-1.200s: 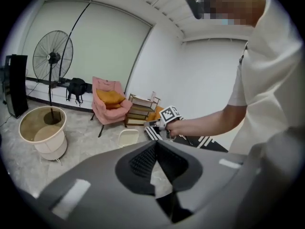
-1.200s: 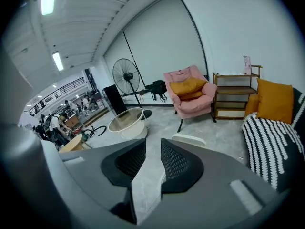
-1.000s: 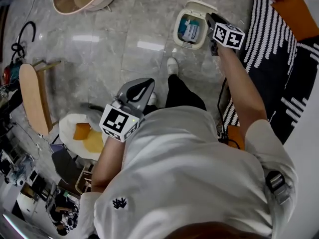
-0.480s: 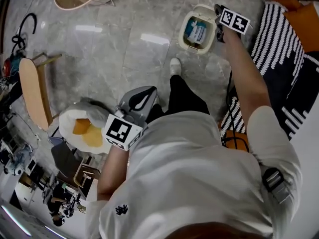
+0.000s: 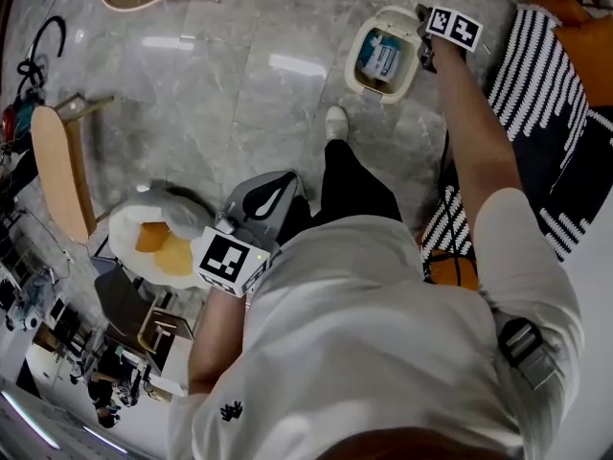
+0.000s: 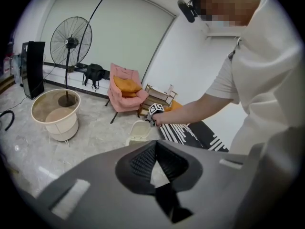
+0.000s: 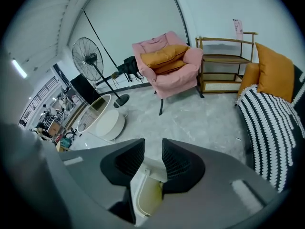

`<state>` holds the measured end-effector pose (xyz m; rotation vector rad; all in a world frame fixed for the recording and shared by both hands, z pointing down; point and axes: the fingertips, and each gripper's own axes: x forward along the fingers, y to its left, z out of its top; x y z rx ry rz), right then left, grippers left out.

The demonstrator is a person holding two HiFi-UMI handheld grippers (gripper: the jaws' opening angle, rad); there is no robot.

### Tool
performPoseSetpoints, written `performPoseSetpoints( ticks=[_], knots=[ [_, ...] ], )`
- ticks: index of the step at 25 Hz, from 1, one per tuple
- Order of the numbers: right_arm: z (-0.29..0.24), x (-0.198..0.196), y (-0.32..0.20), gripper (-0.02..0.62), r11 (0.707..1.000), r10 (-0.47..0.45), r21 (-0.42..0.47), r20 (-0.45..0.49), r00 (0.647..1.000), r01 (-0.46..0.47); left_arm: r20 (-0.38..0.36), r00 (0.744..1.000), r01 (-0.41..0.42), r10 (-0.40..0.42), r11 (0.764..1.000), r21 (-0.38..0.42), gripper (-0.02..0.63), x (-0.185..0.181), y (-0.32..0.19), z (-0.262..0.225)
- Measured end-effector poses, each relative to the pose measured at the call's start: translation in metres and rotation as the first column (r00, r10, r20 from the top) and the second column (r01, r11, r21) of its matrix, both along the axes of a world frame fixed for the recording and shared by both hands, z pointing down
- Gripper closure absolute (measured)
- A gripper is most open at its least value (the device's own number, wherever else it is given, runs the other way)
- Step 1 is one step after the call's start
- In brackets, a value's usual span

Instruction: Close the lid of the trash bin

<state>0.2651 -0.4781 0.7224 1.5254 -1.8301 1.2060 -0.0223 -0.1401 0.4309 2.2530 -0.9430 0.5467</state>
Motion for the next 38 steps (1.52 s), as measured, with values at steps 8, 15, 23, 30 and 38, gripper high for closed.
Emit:
performPoseSetpoints(
  ticks=[8, 15, 23, 30, 38],
  knots=[
    [0.006, 0.001, 0.020, 0.505, 0.999, -0.018, -0.043, -0.038, 0.999, 0.017, -0.008, 1.000, 0.006, -0.006, 1.000, -0.022, 0.549, -0.002, 0.007, 0.003],
    [0.007, -0.005, 0.055, 0.505, 0.997, -0.040, -0.063, -0.040, 0.998, 0.037, -0.025, 1.000, -0.008, 0.008, 1.000, -0.009, 0.549, 0.001, 0.015, -0.001],
    [0.018, -0.014, 0.096, 0.505, 0.994, -0.052, -0.094, -0.031, 0.998, 0.048, -0.038, 0.999, -0.016, 0.016, 1.000, 0.001, 0.549, 0.001, 0.015, 0.001],
    [0.028, -0.023, 0.129, 0.505, 0.990, -0.063, -0.127, -0.032, 0.997, 0.059, -0.046, 0.999, -0.030, 0.029, 1.000, -0.002, 0.549, 0.001, 0.023, 0.001],
    [0.045, -0.035, 0.158, 0.505, 0.984, -0.070, -0.166, -0.020, 0.997, 0.066, -0.052, 0.998, -0.035, 0.035, 0.999, -0.009, 0.549, 0.001, 0.029, 0.006]
  ],
)
